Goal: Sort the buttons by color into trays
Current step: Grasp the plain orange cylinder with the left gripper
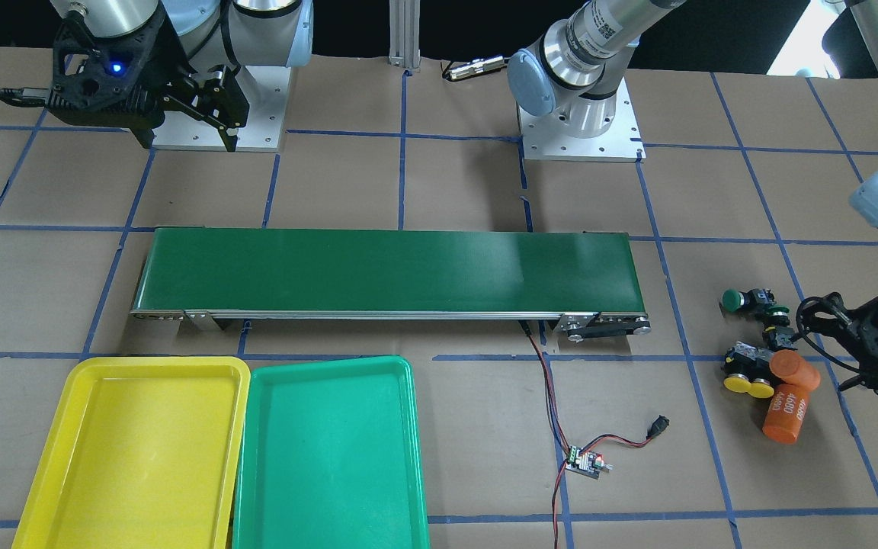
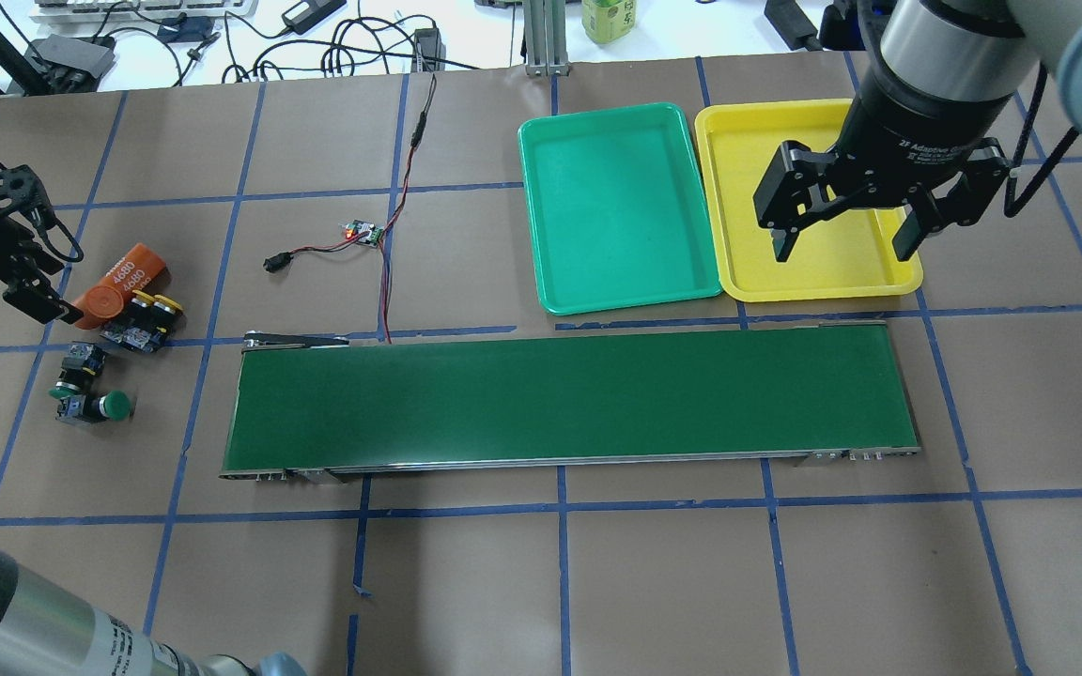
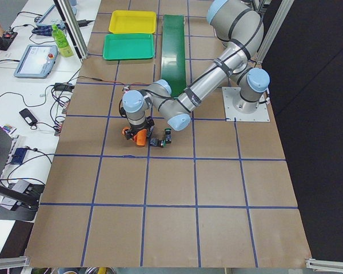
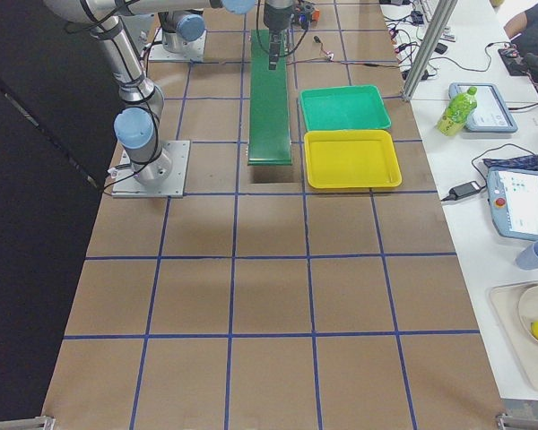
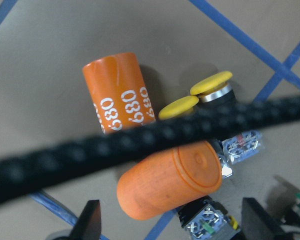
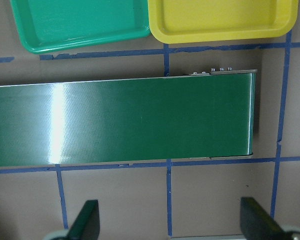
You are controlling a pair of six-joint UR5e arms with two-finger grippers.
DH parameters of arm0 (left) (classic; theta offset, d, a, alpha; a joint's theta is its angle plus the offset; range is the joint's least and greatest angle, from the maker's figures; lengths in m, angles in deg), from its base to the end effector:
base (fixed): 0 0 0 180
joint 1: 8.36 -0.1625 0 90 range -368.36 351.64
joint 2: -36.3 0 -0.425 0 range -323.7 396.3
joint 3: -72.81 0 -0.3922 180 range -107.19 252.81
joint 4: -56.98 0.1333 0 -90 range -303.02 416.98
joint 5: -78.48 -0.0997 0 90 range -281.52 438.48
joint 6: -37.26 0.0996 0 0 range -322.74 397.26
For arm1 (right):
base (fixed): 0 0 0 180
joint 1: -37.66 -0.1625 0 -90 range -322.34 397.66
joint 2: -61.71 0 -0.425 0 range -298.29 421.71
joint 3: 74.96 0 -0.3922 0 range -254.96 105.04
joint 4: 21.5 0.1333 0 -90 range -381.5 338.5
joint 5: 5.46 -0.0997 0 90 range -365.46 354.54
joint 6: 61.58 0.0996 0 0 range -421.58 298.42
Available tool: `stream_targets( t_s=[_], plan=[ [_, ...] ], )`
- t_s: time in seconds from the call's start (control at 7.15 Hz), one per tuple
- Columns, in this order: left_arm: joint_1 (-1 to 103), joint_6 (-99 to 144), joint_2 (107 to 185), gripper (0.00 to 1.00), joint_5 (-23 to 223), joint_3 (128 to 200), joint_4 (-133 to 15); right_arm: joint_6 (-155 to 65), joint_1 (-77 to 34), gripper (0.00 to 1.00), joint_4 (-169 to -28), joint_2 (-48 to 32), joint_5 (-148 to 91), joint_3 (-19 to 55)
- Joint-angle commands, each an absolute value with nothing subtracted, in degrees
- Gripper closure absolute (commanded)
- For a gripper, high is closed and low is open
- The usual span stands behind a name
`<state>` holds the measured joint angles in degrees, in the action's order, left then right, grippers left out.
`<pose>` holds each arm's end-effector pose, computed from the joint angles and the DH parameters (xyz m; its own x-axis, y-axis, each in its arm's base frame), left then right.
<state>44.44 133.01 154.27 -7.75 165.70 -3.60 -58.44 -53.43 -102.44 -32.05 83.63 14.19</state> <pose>0.2714 -0.5889 0.2348 -0.5218 0.8528 0.0184 0.8504 0.5218 -0.0679 0.1435 -0.4521 0.5111 -0.9993 0.0368 -0.0116 0.0358 0.9963 0.0783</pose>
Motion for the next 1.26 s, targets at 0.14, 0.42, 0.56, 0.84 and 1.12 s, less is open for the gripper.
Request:
stream_targets(
  t_s=[0.14,0.42,0.56,0.84,1.12],
  plan=[
    [44.11,141.56,155.13,0.0,-5.56,167.21,-1.55,-58.5,-53.49,0.0,-102.53,-32.07,83.58,14.16],
    [44.11,142.98,155.92,0.0,-2.48,167.29,-1.55,-58.42,-53.49,0.0,-102.88,-32.07,83.49,14.16],
    [44.11,143.16,156.1,0.1,-1.16,167.47,-1.55,-58.41,-53.49,0.0,-102.71,-31.98,83.57,14.24],
    [44.11,143.16,155.84,0.9,-1.58,167.29,-1.64,-58.5,-53.4,0.0,-102.44,-32.16,84.01,14.16],
    [44.02,142.99,154.44,1.0,-1.85,166.68,-2.16,-58.5,-53.49,0.0,-102.36,-32.6,83.75,14.33]
  ],
)
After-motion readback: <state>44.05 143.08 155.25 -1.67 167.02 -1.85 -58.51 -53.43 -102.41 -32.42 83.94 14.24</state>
